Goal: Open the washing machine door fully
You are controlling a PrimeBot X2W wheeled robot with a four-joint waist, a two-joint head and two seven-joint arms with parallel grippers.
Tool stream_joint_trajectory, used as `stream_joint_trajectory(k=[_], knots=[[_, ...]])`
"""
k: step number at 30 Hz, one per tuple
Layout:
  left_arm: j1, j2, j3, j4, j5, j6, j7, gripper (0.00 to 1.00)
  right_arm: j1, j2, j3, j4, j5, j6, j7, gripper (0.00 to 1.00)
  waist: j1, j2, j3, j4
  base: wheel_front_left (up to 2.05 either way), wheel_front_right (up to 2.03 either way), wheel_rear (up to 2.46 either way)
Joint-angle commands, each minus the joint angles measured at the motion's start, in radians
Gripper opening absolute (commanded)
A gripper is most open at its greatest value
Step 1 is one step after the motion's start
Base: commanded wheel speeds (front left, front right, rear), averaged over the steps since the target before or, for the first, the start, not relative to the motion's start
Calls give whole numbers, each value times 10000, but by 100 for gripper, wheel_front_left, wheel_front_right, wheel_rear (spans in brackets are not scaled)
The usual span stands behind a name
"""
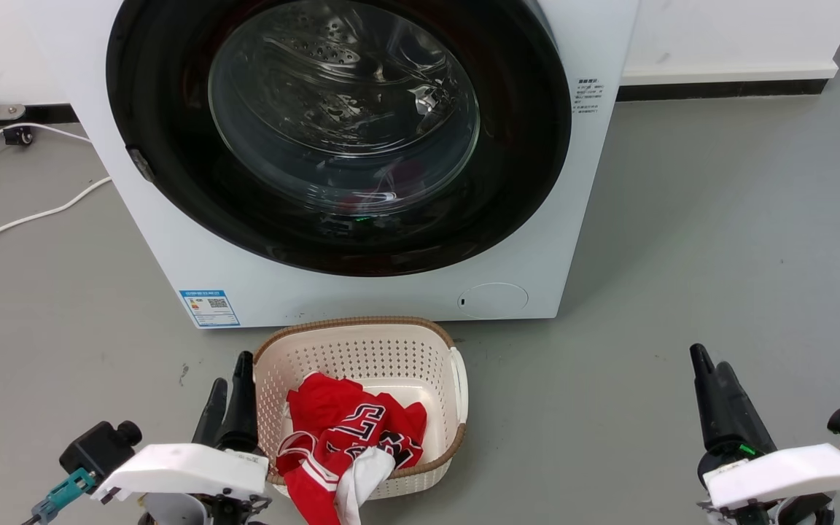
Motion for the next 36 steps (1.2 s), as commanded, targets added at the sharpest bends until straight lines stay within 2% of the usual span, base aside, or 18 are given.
stream_joint_trajectory(k=[1,17,23,36], knots=[[-23,32,-67,-207,449,58,-127,100,-23,-6,62,-258,-484,0,-116,100,0,0,1,3,0,0,0],[121,30,-449,-571,2482,364,-598,100,225,5,325,-897,-2586,0,-587,100,0,0,19,6,0,0,0],[206,29,-645,-701,3558,529,-850,100,360,12,469,-1133,-3682,0,-849,100,0,0,23,14,0,0,0],[346,26,-870,-761,4995,732,-1183,100,525,21,626,-1443,-5085,0,-1181,100,0,0,11,-15,0,0,0]])
